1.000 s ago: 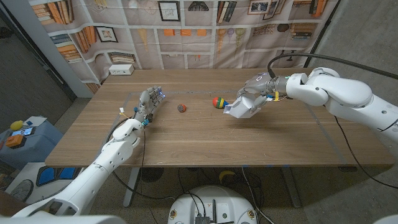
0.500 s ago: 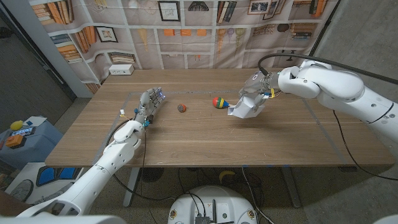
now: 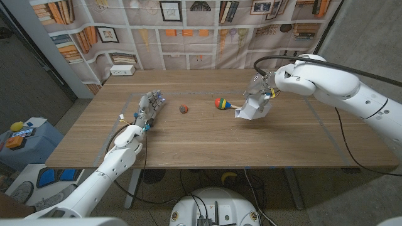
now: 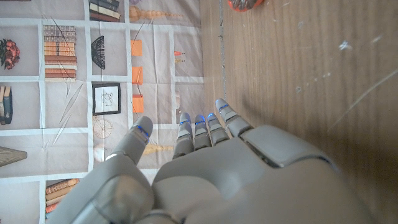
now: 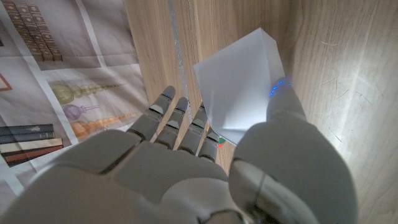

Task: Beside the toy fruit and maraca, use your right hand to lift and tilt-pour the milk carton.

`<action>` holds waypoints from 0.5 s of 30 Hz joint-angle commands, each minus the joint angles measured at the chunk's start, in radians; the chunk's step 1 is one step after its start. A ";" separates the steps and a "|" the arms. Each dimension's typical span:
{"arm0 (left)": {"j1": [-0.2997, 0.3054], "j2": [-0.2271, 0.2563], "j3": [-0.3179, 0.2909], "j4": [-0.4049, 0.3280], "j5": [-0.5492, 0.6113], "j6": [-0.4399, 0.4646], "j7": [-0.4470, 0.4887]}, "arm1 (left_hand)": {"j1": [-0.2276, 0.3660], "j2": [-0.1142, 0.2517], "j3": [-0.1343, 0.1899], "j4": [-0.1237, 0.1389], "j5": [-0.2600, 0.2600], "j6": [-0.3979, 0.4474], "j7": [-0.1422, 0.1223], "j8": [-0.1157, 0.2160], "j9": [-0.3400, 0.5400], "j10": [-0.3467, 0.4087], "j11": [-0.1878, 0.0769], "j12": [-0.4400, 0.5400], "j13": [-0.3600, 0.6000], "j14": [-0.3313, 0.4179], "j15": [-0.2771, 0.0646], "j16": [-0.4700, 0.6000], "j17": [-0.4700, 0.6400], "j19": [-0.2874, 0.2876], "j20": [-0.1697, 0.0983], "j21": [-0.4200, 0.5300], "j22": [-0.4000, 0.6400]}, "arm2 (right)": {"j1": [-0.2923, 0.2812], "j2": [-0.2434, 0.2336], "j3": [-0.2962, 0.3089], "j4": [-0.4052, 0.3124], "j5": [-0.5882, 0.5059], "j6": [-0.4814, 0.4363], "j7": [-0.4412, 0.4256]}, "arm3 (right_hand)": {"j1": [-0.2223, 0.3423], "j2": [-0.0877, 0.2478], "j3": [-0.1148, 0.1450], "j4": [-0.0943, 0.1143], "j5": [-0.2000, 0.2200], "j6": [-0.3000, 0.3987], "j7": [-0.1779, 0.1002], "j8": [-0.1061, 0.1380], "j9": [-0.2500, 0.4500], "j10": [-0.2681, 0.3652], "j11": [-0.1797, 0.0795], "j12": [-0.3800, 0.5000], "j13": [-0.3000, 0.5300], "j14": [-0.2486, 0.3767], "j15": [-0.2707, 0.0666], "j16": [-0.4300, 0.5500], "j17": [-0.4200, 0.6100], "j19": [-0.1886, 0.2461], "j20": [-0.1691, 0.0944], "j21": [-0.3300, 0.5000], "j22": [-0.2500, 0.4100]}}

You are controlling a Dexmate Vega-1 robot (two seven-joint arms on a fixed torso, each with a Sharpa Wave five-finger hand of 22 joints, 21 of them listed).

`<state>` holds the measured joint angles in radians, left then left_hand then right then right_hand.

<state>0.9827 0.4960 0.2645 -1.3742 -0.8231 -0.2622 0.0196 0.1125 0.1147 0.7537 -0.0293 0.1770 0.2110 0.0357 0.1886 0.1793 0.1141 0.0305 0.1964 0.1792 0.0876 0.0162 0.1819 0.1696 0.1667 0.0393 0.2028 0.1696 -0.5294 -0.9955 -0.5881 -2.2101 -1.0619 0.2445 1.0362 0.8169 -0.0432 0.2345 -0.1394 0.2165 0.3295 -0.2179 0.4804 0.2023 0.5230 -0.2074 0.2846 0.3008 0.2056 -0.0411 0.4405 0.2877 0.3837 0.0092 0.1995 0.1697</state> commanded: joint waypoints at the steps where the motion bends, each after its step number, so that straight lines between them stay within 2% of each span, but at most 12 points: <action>1: 0.008 -0.012 -0.001 0.010 -0.001 -0.015 -0.002 | 0.002 0.076 0.001 0.007 0.000 0.012 0.002 0.000 0.002 0.009 -0.002 0.003 0.003 0.006 0.001 0.004 0.005 0.005 0.001 -0.003 0.006 | 0.058 0.040 -0.043 0.010 -0.074 0.090 0.097 | 0.002 0.009 0.002 -0.002 -0.002 -0.006 -0.001 -0.005 0.003 -0.001 0.000 -0.003 0.005 0.002 -0.099 0.000 0.002 0.000 0.004 -0.003 0.004; 15: 0.008 -0.007 -0.001 0.006 -0.004 -0.009 -0.008 | 0.001 0.077 0.004 0.011 0.000 0.014 0.001 0.000 0.002 0.011 0.000 0.004 0.003 0.007 0.001 0.004 0.005 0.006 0.002 -0.003 0.006 | 0.072 0.083 -0.079 0.016 -0.184 0.136 0.155 | -0.004 0.014 0.001 -0.001 -0.003 -0.008 0.002 -0.008 0.004 -0.003 0.001 -0.008 0.008 0.002 -0.097 0.000 0.002 0.001 0.003 -0.003 0.004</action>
<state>0.9883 0.4873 0.2634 -1.3680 -0.8234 -0.2732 0.0187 0.1125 0.1147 0.7566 -0.0264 0.1770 0.2165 0.0411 0.1886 0.1792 0.1141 0.0305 0.1964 0.1792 0.0876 0.0162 0.1819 0.1696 0.1667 0.0392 0.2028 0.1748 -0.4750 -0.9447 -0.6408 -2.2005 -1.1567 0.3308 1.1227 0.8126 -0.0390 0.2345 -0.1394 0.2164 0.3259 -0.2215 0.4740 0.2022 0.5231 -0.2074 0.2808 0.3042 0.2056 -0.0412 0.4404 0.2879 0.3801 0.0127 0.1957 0.1697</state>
